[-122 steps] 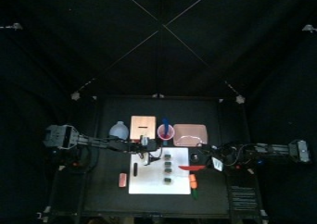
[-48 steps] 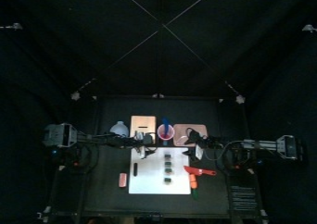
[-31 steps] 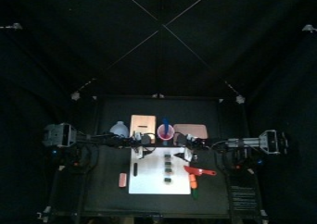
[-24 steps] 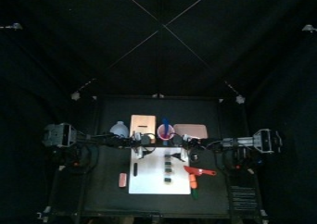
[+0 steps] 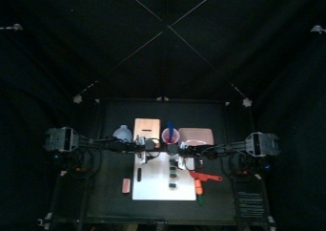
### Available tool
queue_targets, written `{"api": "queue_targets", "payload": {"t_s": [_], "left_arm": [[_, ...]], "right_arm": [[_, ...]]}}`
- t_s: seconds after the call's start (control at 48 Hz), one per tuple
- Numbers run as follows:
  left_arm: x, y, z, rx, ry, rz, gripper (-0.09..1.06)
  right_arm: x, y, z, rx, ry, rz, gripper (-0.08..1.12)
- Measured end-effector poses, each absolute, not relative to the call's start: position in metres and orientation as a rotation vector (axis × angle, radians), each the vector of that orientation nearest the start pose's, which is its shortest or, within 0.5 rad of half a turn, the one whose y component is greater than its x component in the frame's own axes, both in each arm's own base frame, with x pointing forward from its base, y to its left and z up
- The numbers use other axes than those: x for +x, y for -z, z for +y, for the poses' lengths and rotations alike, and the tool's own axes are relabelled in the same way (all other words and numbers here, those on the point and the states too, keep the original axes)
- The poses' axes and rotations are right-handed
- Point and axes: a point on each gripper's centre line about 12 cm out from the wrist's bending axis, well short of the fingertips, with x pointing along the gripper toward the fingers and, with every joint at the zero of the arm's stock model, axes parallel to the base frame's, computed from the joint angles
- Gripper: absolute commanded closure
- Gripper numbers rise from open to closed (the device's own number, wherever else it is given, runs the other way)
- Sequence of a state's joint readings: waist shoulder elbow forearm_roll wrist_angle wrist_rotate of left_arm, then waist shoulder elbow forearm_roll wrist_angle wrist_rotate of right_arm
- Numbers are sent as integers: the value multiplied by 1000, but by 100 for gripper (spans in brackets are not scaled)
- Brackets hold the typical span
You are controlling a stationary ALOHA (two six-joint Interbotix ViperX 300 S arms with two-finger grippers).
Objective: Place sushi on board then cut the sushi with the knife then place the pieces on the plate
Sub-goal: Place the 4 sushi pieces on the plate
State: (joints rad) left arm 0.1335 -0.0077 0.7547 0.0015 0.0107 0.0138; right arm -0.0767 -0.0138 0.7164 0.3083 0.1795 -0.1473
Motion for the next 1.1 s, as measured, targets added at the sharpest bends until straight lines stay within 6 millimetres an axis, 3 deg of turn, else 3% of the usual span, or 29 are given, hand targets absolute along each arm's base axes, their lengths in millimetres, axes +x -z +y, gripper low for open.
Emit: {"api": "queue_targets", "payload": {"t_s": [0.688, 1.104], "left_arm": [[361, -142, 36, -29, -91, 759, 3], [367, -146, 26, -20, -65, 744, 3]], "right_arm": [[365, -124, -22, 205, 94, 921, 12], [369, -117, -22, 206, 95, 938, 45]]}}
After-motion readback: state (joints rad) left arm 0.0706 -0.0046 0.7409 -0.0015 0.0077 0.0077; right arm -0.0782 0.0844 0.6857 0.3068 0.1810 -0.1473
